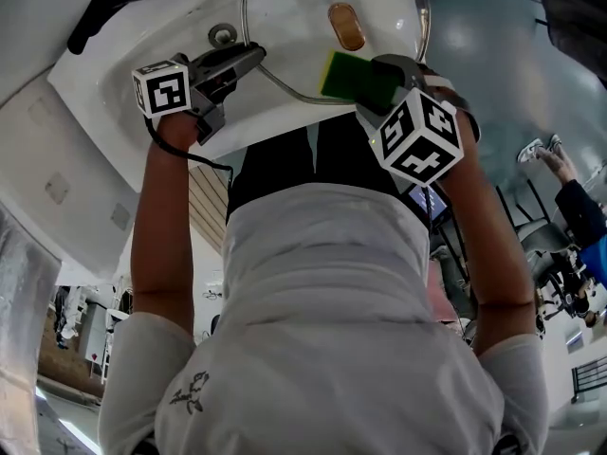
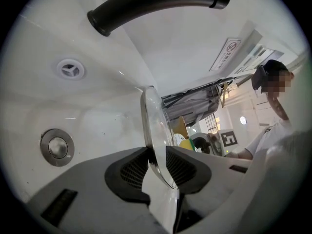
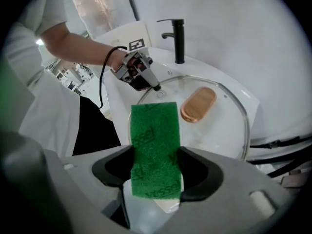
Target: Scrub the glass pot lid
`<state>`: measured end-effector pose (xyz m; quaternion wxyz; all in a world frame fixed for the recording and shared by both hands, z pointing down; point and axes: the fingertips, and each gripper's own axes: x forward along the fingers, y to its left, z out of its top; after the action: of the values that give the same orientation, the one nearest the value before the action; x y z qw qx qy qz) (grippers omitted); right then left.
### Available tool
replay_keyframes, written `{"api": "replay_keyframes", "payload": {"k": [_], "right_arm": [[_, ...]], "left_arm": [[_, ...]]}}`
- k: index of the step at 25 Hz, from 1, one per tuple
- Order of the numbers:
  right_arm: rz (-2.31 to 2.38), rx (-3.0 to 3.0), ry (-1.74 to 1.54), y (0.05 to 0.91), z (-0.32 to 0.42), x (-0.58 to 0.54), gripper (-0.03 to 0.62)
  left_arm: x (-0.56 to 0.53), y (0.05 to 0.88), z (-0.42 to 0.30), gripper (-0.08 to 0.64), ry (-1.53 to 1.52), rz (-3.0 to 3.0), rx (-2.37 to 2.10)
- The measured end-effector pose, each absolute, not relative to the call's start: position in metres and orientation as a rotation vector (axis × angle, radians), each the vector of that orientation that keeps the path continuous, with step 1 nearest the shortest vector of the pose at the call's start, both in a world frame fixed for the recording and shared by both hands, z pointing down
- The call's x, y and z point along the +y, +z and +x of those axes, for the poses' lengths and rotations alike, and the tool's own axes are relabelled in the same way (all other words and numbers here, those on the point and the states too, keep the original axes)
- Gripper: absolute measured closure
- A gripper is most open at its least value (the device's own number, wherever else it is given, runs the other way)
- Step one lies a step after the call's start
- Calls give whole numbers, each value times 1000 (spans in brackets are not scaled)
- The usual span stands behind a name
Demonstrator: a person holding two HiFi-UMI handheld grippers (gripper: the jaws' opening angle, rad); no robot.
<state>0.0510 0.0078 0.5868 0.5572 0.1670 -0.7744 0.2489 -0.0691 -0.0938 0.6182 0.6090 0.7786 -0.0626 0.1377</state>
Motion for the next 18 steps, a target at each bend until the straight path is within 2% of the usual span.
{"api": "replay_keyframes", "payload": {"k": [13, 18], "right_arm": [[564, -1614, 743, 607, 191, -21, 302], [663, -1602, 782, 599, 206, -40, 301]], "left_arm": [[-92, 617, -66, 446, 333, 1801, -107], [-91, 617, -65, 448, 330, 1800, -102]]}}
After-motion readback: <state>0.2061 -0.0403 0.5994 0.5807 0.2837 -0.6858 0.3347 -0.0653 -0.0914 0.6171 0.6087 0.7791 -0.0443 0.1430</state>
